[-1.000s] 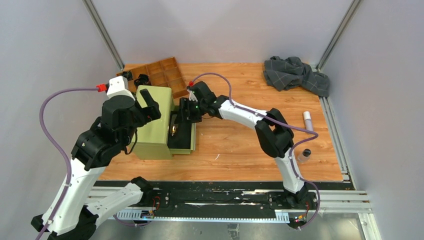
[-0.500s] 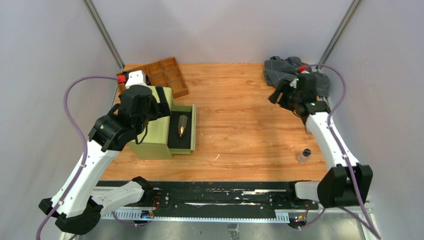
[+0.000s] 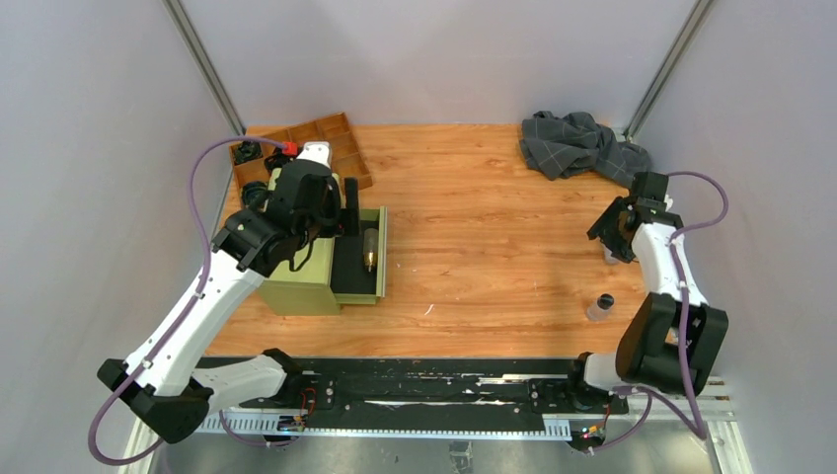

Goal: Organize the makeup

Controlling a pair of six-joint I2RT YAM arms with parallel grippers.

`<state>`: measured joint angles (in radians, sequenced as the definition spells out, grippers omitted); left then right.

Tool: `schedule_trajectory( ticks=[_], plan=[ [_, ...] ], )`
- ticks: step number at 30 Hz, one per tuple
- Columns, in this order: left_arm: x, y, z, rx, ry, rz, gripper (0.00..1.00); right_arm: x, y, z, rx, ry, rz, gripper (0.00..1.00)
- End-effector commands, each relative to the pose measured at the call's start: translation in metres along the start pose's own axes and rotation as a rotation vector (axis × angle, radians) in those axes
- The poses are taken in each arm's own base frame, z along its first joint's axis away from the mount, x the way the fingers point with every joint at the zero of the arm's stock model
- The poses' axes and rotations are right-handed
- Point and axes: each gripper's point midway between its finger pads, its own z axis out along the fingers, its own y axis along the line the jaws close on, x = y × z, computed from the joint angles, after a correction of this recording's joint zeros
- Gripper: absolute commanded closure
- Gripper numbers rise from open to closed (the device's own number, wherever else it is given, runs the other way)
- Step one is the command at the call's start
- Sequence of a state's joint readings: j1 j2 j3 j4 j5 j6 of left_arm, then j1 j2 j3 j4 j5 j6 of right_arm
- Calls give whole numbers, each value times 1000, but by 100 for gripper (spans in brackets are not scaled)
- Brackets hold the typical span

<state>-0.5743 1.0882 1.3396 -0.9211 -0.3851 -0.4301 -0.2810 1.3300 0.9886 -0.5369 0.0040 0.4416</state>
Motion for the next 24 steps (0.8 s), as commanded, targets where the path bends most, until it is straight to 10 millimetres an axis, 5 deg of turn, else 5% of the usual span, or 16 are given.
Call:
schedule_trajectory(
  ticks=[1,10,17,24],
  plan=[
    [-7,-10,4,53,-4,57,2,-10,-22,10,148,25,-9,41],
    [-9,-18,16,58,5,71,2,-55,-8,43,118,41,-252,40],
    [-13,-20,22,50,10,86,2,-43,-23,82,186,168,-367,33],
    [-9,-25,32,56,41,114,2,-25,-35,103,206,292,-434,36]
  ],
)
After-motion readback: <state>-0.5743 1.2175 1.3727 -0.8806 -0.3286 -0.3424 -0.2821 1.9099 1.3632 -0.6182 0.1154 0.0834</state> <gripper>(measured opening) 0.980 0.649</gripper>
